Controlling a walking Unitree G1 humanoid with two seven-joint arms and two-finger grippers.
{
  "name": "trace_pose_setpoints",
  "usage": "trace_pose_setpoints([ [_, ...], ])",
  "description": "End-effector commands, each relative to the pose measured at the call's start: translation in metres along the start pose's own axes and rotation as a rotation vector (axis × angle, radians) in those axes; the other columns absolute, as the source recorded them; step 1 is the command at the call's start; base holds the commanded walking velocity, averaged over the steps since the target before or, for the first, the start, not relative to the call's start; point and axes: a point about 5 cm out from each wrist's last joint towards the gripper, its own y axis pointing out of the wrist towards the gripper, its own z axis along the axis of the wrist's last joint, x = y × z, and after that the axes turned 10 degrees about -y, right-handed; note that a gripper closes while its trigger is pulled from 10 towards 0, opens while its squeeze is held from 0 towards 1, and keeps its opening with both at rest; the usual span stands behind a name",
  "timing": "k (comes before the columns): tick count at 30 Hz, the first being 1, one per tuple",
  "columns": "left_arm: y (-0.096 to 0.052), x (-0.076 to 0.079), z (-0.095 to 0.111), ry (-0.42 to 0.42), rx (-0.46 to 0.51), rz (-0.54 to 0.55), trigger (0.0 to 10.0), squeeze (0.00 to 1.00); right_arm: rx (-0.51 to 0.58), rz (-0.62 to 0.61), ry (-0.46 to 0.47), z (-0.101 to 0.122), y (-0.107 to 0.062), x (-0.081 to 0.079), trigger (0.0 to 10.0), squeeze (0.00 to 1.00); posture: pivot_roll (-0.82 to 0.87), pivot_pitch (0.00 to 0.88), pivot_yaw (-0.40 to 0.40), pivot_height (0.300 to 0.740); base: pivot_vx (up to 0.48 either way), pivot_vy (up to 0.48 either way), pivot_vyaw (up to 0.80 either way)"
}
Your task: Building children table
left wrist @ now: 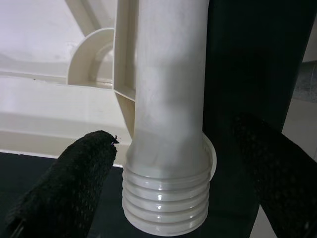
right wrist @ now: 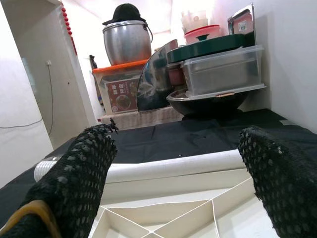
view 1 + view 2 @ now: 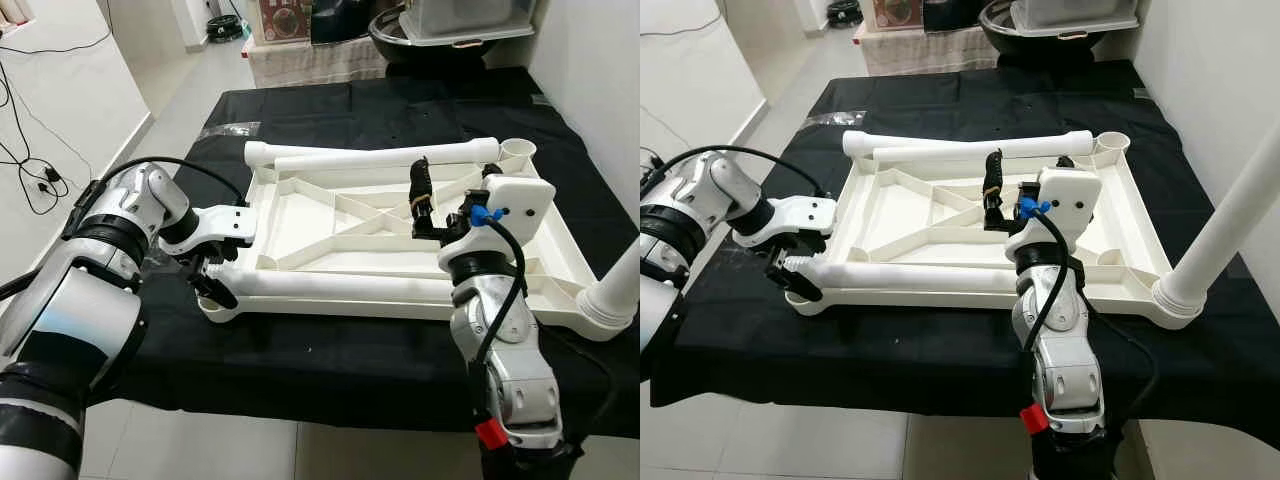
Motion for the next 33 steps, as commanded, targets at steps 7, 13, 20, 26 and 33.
trace_pose_setpoints([
  [7, 0.008, 0.008, -0.019, -0.011, -0.097, -0.05, 10.0, 0.0, -0.006, 0.004, 0.005, 0.0, 0.0, 0.0, 10.0, 0.0, 0.08, 0.15, 0.113, 0.74, 0.0, 0.0, 0.0],
  [13, 0.008, 0.008, -0.025, -0.019, -0.118, -0.033, 10.0, 0.0, -0.002, -0.003, 0.002, 0.002, 0.0, 0.003, 10.0, 0.0, 0.07, 0.153, 0.115, 0.74, 0.0, 0.0, 0.0],
  [20, 0.009, 0.006, -0.024, -0.035, -0.105, 0.009, 0.0, 0.0, 0.001, -0.005, -0.008, 0.003, 0.001, 0.005, 10.0, 0.0, 0.07, 0.158, 0.11, 0.74, 0.0, 0.0, 0.0],
  [26, 0.011, 0.005, -0.026, -0.03, -0.115, 0.032, 0.0, 0.0, 0.004, -0.014, -0.017, 0.004, 0.004, 0.008, 10.0, 0.0, 0.07, 0.156, 0.112, 0.74, 0.0, 0.0, 0.0],
  [33, 0.008, 0.003, -0.021, -0.028, -0.07, 0.065, 0.0, 0.0, 0.04, -0.006, 0.006, 0.01, 0.01, 0.007, 10.0, 0.0, 0.07, 0.146, 0.111, 0.74, 0.0, 0.0, 0.0],
])
